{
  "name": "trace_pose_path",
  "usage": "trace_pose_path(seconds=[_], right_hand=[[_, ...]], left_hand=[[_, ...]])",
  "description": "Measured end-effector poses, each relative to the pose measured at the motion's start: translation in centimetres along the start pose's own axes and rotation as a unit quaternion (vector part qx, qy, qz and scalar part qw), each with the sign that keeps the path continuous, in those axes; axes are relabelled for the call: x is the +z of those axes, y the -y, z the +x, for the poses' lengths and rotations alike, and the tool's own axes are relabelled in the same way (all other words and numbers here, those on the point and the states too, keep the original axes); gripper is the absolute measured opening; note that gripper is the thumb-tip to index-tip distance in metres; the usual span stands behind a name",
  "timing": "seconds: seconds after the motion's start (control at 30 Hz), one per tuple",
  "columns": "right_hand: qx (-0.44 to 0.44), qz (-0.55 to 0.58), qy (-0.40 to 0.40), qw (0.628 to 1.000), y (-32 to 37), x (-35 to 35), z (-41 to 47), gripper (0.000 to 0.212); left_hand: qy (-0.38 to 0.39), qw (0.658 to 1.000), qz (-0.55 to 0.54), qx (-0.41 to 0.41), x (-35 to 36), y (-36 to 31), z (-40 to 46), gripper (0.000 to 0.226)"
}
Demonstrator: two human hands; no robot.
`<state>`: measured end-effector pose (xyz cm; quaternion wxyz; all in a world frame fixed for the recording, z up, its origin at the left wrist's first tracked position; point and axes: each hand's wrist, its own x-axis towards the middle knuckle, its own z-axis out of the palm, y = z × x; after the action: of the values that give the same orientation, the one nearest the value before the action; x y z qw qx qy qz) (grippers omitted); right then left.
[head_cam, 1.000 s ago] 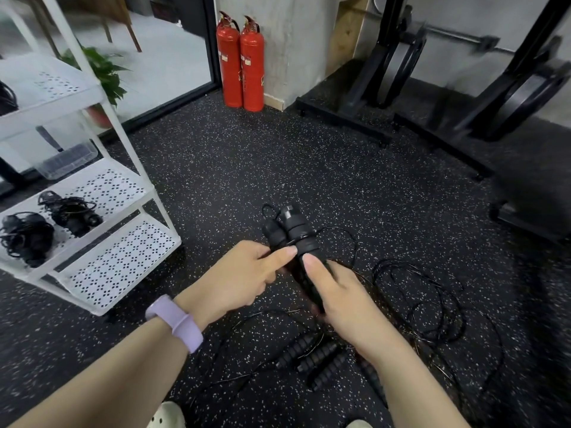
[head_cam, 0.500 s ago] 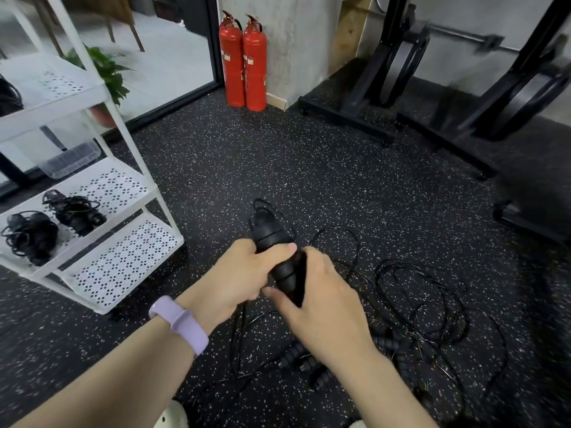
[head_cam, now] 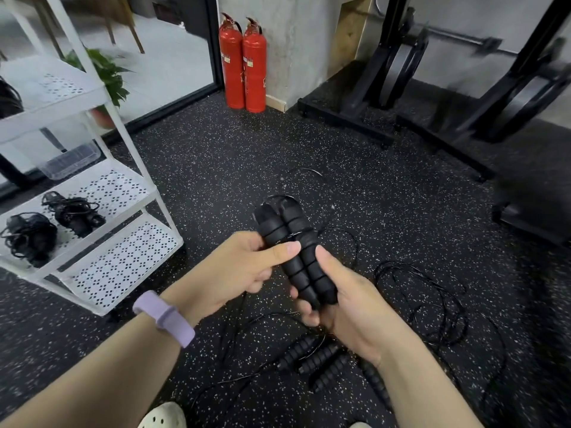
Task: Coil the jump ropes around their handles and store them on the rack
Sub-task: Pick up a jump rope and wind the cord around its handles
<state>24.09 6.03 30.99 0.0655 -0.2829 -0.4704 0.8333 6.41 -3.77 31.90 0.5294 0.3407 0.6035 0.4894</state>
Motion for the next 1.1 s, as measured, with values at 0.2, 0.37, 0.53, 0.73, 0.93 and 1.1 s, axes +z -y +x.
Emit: trace_pose_path(seconds=[0.2,0.37,0.53,0.73,0.93,1.1], right_hand=[[-0.062,-0.299,-0.170,0.937,-1.2,0.3,0.7,0.044],[-0.065,-0.442,-0.215,0.868,-1.5,0.6,0.6,0.041],[-0.119,-0.609,-0.247,0.744,-2.4,1.9,0.8,0.058],[-0.168,-0.599,-0.189,0.760,-3.0,2.5,0.8,0.066],[0.035,0.001,-0.096,0.995,-0.4,1.4,0.2,0.065],[0.113,0.222,0.105,0.963,0.2,1.3,-0.6,0.065]], left_hand=[[-0.123,0.983,0.122,-0.058,0.9,1.4,0.5,0.051],[-0.127,0.981,0.126,-0.074,1.2,1.5,0.7,0.047],[-0.093,0.988,-0.084,-0.090,1.6,0.7,1.2,0.034],[-0.183,0.981,0.034,-0.057,1.5,1.4,0.8,0.049],[-0.091,0.995,-0.035,-0.014,1.2,0.7,0.3,0.030],[-0.054,0.998,-0.040,0.021,1.6,-0.1,0.0,0.037]])
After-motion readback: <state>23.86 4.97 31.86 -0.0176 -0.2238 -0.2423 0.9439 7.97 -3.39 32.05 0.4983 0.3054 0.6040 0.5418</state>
